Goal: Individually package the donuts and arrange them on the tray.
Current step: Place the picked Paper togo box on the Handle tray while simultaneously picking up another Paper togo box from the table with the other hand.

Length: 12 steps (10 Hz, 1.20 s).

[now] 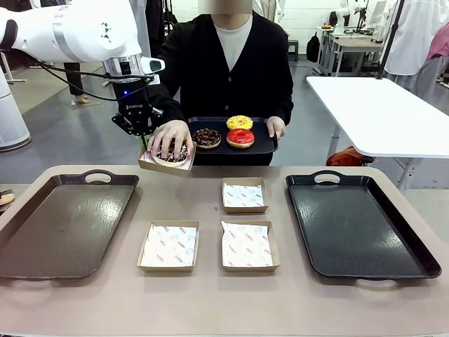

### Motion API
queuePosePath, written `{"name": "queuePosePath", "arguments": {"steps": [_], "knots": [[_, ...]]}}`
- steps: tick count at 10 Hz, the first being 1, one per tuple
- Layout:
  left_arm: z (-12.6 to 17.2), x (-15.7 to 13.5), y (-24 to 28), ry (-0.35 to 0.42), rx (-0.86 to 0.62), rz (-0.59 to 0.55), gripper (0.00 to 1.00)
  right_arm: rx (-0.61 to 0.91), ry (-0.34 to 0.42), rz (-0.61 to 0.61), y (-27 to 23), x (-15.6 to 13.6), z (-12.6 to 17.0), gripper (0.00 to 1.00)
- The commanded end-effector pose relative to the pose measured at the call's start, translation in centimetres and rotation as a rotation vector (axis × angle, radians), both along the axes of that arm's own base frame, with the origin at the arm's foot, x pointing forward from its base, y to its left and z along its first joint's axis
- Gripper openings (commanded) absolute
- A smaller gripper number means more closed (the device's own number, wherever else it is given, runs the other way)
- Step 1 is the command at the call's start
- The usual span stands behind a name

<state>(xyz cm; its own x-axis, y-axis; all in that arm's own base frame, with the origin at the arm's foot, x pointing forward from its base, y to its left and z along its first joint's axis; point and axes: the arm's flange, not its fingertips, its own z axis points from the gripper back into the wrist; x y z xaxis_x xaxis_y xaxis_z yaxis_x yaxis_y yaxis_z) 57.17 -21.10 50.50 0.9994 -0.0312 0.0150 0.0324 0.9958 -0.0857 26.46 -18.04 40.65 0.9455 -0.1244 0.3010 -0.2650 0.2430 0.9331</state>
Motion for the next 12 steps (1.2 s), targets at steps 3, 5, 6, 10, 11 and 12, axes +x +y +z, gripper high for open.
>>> {"name": "queuePosePath", "arguments": {"steps": [3,5,6,10,11,12], "knots": [[0.05,0.12,0.11,-0.006,-0.001,0.003,0.00,0.011,-0.006,-0.005,-0.09,0.04,0.03,1.00],[0.05,0.12,0.11,-0.006,-0.001,0.003,0.00,0.011,-0.006,-0.005,-0.09,0.04,0.03,1.00],[0.05,0.12,0.11,-0.006,-0.001,0.003,0.00,0.011,-0.006,-0.005,-0.09,0.04,0.03,1.00],[0.05,0.12,0.11,-0.006,-0.001,0.003,0.00,0.011,-0.006,-0.005,-0.09,0.04,0.03,1.00],[0.05,0.12,0.11,-0.006,-0.001,0.003,0.00,0.011,-0.006,-0.005,-0.09,0.04,0.03,1.00],[0.05,0.12,0.11,-0.006,-0.001,0.003,0.00,0.011,-0.006,-0.005,-0.09,0.04,0.03,1.00]]}}
